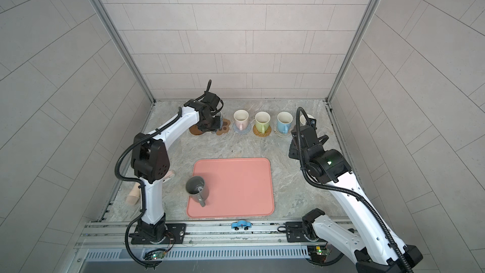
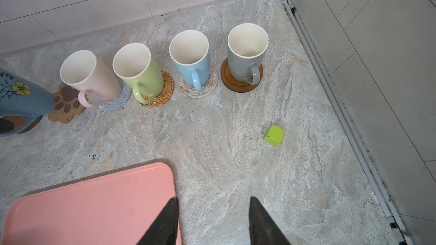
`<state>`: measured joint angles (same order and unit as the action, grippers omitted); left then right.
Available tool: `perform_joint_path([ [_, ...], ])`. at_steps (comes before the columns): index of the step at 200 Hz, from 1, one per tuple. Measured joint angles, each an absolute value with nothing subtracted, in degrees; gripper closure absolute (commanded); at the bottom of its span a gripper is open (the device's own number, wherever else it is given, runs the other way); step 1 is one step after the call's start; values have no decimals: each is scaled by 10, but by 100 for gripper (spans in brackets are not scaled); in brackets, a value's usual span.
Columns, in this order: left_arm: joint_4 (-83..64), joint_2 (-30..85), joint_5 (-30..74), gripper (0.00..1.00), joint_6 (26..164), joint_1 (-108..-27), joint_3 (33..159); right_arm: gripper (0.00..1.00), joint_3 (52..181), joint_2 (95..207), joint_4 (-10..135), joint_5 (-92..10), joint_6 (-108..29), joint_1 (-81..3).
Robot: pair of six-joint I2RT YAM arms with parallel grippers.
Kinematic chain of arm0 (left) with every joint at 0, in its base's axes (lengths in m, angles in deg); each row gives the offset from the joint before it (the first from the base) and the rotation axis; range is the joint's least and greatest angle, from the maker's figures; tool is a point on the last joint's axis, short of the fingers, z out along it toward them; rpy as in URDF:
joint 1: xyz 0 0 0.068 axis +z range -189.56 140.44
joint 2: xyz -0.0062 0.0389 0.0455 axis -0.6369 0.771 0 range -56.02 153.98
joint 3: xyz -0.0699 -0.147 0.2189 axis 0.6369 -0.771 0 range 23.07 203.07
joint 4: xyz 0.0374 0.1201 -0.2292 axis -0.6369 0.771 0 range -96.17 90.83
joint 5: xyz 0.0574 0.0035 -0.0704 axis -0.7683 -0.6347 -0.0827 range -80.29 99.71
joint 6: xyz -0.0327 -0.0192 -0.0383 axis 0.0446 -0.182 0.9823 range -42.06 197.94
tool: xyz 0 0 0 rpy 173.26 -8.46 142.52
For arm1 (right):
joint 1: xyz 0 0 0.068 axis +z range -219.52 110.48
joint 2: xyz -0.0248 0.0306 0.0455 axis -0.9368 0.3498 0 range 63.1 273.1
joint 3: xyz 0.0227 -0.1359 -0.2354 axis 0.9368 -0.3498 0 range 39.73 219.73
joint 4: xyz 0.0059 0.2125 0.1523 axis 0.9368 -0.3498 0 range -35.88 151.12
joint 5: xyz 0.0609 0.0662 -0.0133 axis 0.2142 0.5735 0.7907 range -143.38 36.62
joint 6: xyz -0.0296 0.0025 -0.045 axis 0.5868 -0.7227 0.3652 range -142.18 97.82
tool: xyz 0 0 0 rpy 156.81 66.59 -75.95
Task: Place cups on coasters
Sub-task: Place the cup on the coaster.
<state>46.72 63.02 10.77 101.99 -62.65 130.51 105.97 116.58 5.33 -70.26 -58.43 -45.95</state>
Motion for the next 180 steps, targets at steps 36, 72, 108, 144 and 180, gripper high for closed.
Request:
perform_joint_path([
  [36,468,676,120,89,1005,-614,1354,49,1059,1161,51,-704,-587,-460],
  [72,467,695,121,89,998,-610,1374,49,1058,1154,47,-704,-592,-460],
  [108,468,705,121,90,997,-609,1379,49,1055,1149,43,-705,-597,-460],
  [144,468,707,121,91,997,-609,1379,49,1053,1147,40,-706,-598,-460],
  [180,468,710,121,91,997,-609,1379,50,1053,1144,39,-706,-600,-460],
])
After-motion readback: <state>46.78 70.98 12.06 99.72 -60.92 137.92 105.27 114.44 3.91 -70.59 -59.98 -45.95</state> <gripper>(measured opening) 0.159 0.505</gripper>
